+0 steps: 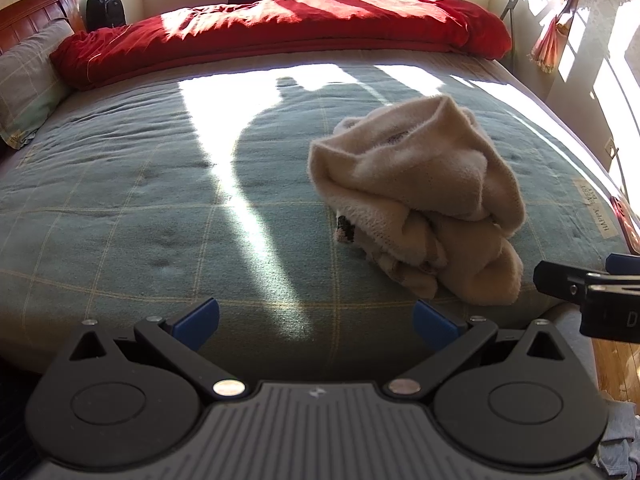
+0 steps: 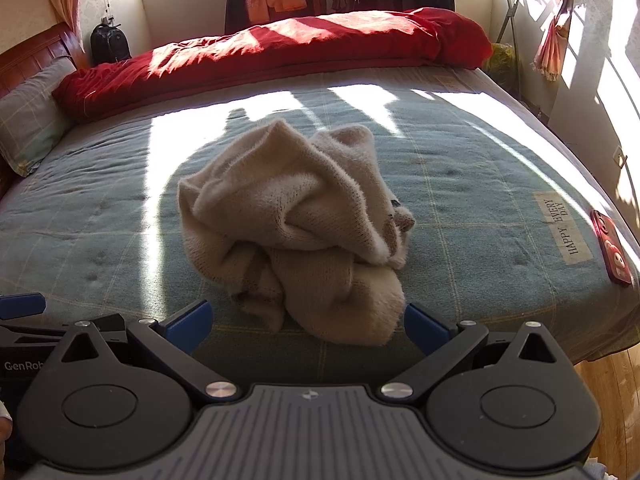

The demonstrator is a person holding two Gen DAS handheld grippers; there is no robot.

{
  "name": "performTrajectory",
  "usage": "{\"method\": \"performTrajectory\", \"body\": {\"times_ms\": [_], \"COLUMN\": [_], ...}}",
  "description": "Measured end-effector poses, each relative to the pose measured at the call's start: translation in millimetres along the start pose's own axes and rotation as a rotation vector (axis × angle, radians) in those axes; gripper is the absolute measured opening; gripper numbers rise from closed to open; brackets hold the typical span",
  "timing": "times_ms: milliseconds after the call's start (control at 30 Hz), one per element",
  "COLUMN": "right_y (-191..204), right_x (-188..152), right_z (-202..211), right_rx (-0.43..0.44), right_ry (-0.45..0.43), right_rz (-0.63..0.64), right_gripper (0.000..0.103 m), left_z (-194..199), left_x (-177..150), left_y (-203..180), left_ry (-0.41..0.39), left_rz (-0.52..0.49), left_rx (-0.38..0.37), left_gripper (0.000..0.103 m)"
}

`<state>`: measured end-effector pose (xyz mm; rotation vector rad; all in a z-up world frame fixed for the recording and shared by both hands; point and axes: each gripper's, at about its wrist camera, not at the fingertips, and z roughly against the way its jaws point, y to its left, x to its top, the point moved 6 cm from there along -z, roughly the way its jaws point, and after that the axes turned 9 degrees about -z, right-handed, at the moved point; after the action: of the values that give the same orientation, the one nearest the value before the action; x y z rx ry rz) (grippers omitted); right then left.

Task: Fold clothes
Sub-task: 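Move both grippers toward the crumpled cream sweater on the bed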

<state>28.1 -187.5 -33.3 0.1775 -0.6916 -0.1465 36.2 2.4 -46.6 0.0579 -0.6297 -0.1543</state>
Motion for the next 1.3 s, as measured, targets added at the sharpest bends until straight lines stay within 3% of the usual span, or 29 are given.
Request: {"method": "performTrajectory", "body": {"times_ms": [933,1300], "right_y": [3,2], "right_x": [-1,8], "right_z": [-2,-28], "right_rx": [0.022,0.043], "right_ry": [-0.016,0.034], "right_rz": [0.023,0.028], "right_gripper": [0.103,0.103], "left_z": [-3,-25], "left_x": [0,8], "left_y": [0,7], "left_ry": [-0.003,0.038], "left_rz": [-0.002,0.023], "left_rx": [-0.002,-0.006], "left_gripper": [0.103,0.103]}}
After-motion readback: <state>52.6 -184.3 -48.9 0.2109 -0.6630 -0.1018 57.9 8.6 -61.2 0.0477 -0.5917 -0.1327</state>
